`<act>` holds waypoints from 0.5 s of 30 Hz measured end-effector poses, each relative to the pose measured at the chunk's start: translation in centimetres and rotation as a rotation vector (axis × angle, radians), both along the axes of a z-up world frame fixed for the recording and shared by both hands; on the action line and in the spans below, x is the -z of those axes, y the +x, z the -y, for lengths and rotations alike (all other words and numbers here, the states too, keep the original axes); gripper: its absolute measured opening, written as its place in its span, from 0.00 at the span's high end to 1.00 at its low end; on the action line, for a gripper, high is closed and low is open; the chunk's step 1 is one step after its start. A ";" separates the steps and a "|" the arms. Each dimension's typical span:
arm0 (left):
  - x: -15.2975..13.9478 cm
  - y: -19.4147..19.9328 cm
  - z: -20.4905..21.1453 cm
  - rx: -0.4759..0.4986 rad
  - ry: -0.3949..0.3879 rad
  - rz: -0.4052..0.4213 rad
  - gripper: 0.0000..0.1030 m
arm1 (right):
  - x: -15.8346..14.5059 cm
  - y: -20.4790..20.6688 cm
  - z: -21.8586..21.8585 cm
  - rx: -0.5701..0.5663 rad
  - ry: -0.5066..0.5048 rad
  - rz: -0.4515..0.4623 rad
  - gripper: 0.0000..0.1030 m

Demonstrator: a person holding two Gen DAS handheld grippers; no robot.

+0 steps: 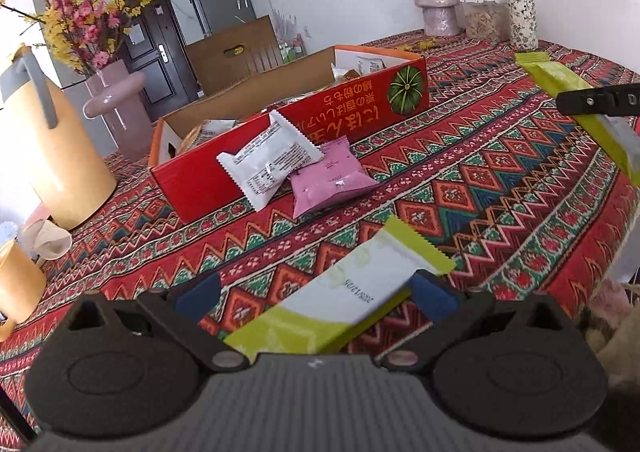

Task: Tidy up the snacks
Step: 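Hold the green packet in the right gripper while the left grasps another green packet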

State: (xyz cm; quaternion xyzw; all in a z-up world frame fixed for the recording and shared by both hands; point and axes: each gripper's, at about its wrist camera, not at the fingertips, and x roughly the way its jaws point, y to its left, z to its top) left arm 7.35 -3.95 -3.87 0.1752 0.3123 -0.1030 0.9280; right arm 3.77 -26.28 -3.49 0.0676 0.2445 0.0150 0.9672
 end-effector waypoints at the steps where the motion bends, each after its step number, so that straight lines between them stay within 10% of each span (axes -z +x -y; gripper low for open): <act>1: 0.0 0.3 0.0 -0.001 -0.003 -0.005 0.00 | 0.0 0.0 0.0 0.002 0.001 0.000 0.65; 10: 1.2 2.9 -2.1 -0.091 -0.108 -0.123 0.02 | 0.4 0.1 0.4 0.008 0.012 -0.008 0.65; 15: 1.1 2.8 -3.3 -0.113 -0.213 -0.151 0.24 | 0.7 0.4 0.0 -0.007 0.016 -0.018 0.65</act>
